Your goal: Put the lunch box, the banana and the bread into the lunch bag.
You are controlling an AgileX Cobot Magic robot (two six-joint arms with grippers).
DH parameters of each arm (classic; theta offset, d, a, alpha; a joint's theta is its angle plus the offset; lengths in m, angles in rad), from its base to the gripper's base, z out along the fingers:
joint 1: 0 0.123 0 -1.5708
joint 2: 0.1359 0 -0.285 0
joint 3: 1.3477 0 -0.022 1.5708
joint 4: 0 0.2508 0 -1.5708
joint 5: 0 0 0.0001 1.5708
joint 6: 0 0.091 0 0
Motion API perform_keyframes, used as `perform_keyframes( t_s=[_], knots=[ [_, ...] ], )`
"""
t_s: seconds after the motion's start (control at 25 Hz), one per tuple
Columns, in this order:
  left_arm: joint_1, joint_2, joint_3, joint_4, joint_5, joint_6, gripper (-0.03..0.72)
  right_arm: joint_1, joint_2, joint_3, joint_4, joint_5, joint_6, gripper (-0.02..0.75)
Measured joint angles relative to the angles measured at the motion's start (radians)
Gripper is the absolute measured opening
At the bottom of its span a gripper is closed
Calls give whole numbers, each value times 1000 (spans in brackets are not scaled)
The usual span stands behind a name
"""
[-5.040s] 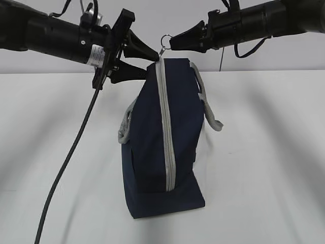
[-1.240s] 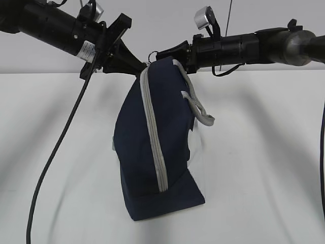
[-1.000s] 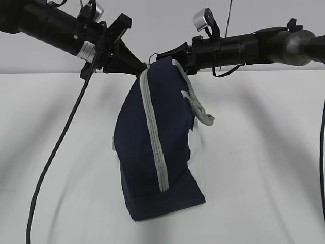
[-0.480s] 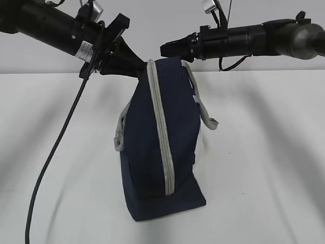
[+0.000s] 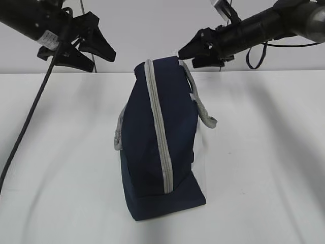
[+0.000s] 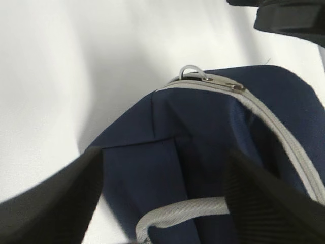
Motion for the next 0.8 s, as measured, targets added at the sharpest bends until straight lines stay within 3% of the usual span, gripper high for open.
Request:
perform_keyframes(
  t_s=[0.2, 0.32, 0.8],
  knots=[
    [0, -35, 0, 205, 28, -149, 502, 0, -2, -2, -315, 15, 404, 575],
    [1, -51, 37, 261, 48, -212, 502, 0, -30, 45, -450, 17, 562, 575],
    [1, -313, 346, 467, -9, -317, 476, 1, -415, 562, -537, 17, 588, 575]
  ],
)
